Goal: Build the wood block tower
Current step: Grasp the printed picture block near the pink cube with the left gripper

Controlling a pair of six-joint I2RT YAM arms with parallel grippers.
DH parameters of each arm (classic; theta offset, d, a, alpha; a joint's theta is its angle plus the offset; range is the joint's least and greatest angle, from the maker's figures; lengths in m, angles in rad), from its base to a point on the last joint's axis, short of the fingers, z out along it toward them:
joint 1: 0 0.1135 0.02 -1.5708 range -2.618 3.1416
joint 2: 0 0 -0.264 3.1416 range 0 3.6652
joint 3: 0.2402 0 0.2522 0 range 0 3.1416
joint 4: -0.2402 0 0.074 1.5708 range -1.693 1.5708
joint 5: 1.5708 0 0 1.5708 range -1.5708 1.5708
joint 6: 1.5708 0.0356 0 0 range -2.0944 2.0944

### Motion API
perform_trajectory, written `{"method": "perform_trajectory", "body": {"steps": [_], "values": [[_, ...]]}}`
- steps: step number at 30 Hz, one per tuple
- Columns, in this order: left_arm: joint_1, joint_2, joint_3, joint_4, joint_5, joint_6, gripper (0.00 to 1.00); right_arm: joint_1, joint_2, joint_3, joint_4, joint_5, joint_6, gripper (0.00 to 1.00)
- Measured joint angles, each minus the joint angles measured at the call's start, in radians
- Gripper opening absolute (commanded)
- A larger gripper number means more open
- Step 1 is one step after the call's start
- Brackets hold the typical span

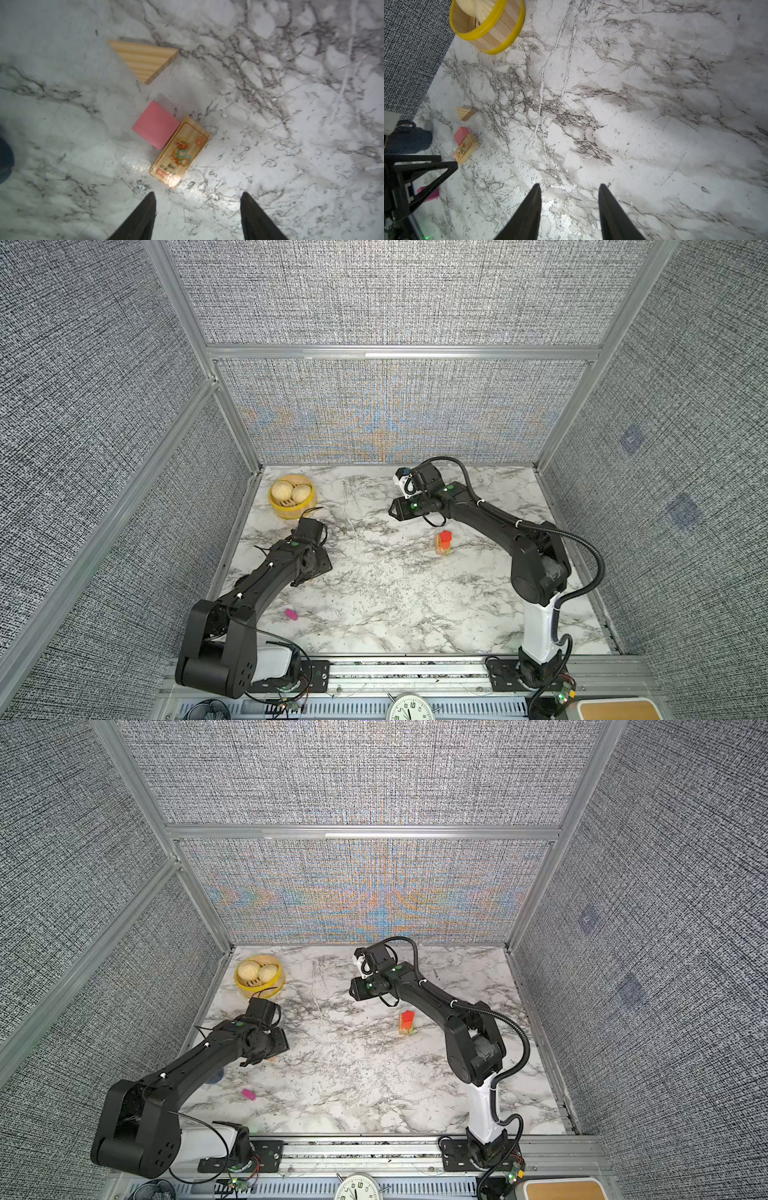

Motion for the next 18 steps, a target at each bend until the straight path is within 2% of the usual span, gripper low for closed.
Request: {"method": "perform_trajectory", "body": {"steps": [8, 18], "values": [[0.018, 0.053, -0.035, 0.061, -0.008, -0.004, 0.64, 0.001, 0.001, 0.001, 0.005, -0.009, -0.001, 0.47], [0.032, 0.1, -0.012, 0.064, -0.047, -0.019, 0.71, 0.001, -0.002, -0.02, 0.005, -0.008, -0.001, 0.47]]}}
